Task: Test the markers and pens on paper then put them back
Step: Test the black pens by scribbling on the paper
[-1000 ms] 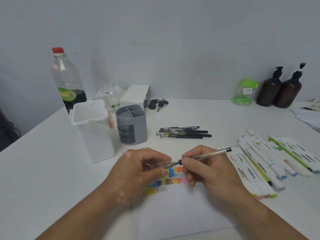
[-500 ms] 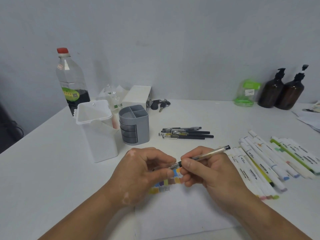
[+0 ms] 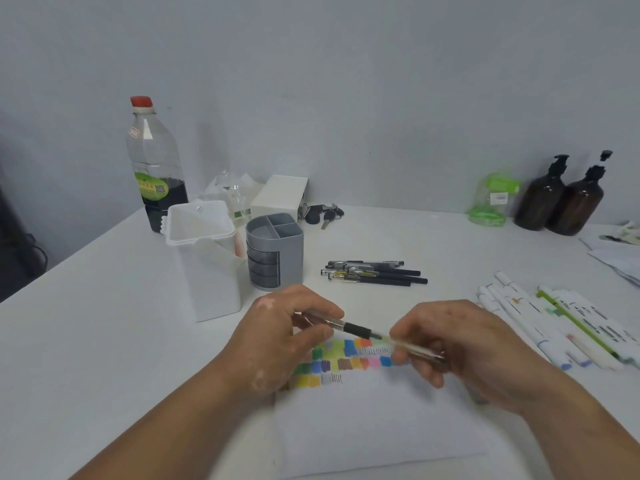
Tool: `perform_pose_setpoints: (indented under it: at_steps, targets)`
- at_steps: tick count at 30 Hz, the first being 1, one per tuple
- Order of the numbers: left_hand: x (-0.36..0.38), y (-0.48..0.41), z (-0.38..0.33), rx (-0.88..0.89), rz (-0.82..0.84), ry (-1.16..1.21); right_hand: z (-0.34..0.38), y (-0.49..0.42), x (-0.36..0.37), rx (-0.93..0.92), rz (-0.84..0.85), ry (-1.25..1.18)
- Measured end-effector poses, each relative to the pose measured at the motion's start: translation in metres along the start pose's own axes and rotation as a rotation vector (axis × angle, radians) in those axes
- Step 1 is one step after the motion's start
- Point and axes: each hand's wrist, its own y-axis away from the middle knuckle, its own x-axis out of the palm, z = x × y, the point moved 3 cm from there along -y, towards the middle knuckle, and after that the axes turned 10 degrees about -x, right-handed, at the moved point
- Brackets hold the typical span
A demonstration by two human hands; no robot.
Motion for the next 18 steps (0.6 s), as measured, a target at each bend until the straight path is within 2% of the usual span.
perform_pose_setpoints:
  at_steps: [3, 5, 8, 11, 15, 18]
  targets:
    - [0.006, 0.003, -0.002, 0.091, 0.075, -0.025, 0.001, 0.0, 0.02, 0.082, 0.124, 0.52]
    - [0.009, 0.005, -0.001, 0.12, 0.09, -0.045, -0.002, 0.0, 0.035, 0.094, 0.133, 0.729]
    - [0.007, 0.003, 0.007, 0.065, 0.024, -0.165, -0.003, 0.007, 0.035, 0.106, -0.088, 0.879]
    - [0.006, -0.001, 0.011, 0.023, 0.09, -0.37, -0.002, 0.018, 0.017, 0.177, -0.281, 1.114]
    - [0.012, 0.0, 0.012, 0.008, 0.248, -0.5, -0.008, 0.025, -0.002, 0.299, -0.345, 1.404]
    - [0.008, 0.0, 0.014, -0.01, 0.258, -0.533, -0.013, 0.024, -0.01, 0.316, -0.338, 1.494]
